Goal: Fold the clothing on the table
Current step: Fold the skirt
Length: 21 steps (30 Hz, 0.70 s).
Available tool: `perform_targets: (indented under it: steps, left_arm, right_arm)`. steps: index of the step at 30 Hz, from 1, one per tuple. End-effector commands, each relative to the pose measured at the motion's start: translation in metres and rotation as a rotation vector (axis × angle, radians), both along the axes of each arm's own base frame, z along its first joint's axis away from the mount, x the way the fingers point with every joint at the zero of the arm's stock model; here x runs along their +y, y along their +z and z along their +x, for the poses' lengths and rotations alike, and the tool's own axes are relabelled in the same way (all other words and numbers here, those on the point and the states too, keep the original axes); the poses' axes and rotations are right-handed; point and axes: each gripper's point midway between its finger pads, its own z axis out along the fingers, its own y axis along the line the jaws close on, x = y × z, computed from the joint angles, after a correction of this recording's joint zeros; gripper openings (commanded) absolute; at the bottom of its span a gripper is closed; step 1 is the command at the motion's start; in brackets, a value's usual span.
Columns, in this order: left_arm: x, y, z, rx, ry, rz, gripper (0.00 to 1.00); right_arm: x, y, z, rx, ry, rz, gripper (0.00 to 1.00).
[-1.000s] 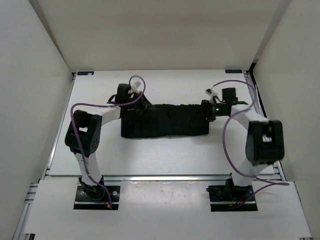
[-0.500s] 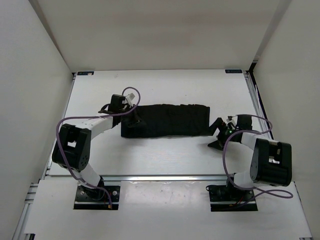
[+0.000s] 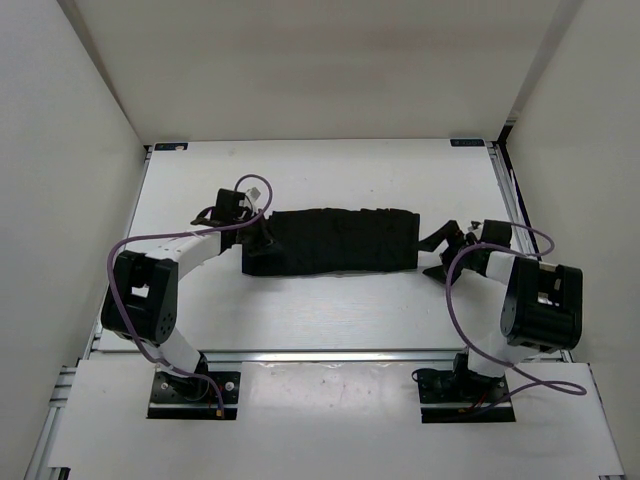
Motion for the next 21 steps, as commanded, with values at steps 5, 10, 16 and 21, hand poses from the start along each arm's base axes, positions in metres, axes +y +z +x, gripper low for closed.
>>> perform_targets:
  steps: [5, 10, 16, 21]
  left_arm:
    - [0.007, 0.017, 0.005, -0.032, 0.043, 0.01, 0.07]
    - [0.019, 0.018, 0.006, -0.016, 0.068, 0.017, 0.06]
    - [0.025, 0.017, 0.005, -0.01, 0.087, 0.023, 0.07]
    - [0.028, 0.022, 0.006, -0.017, 0.106, 0.009, 0.06]
  right_arm:
    - [-0.011, -0.027, 0.035, -0.013, 0.04, -0.084, 0.98]
    - [0.012, -0.025, 0.052, -0.041, 0.135, -0.064, 0.94]
    - [0.054, -0.034, 0.049, -0.021, 0.273, -0.046, 0.9]
    - [0.072, -0.038, 0.047, -0.034, 0.358, -0.046, 0.84]
